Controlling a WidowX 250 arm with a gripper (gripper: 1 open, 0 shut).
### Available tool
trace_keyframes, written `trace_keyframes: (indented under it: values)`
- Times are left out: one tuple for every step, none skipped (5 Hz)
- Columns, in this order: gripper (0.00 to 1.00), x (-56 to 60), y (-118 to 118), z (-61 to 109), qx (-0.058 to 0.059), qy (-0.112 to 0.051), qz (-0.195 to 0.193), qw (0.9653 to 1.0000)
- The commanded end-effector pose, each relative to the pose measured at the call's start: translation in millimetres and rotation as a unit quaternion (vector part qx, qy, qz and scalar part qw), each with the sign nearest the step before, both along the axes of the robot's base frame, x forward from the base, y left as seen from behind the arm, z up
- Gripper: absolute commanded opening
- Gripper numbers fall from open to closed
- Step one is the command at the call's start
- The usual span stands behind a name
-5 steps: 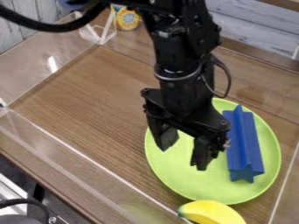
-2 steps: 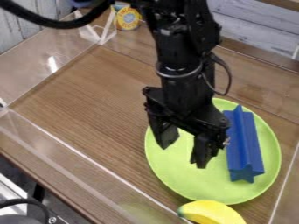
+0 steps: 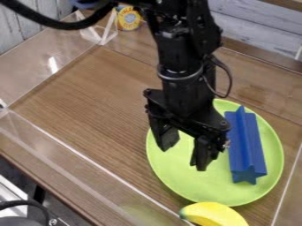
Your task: Put the banana in the green plate
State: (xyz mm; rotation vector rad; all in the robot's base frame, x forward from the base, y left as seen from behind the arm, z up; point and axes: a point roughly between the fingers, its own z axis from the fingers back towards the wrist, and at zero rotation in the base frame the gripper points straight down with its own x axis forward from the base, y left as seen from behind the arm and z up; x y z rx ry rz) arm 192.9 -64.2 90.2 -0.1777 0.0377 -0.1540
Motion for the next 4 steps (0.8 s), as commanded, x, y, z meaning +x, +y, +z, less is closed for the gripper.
trace_keyframes:
  values:
    - [1.0, 11.0, 0.8, 9.0, -0.005, -0.02, 0.0, 0.9998]
    - [1.0, 12.0, 1.7, 10.0, -0.004, -0.019, -0.002, 0.9998]
    - [1.0, 12.8, 1.2, 9.6, -0.006, -0.02, -0.004, 0.9998]
    - [1.0, 13.7, 0.9, 9.5, -0.008, -0.022, -0.006, 0.9997]
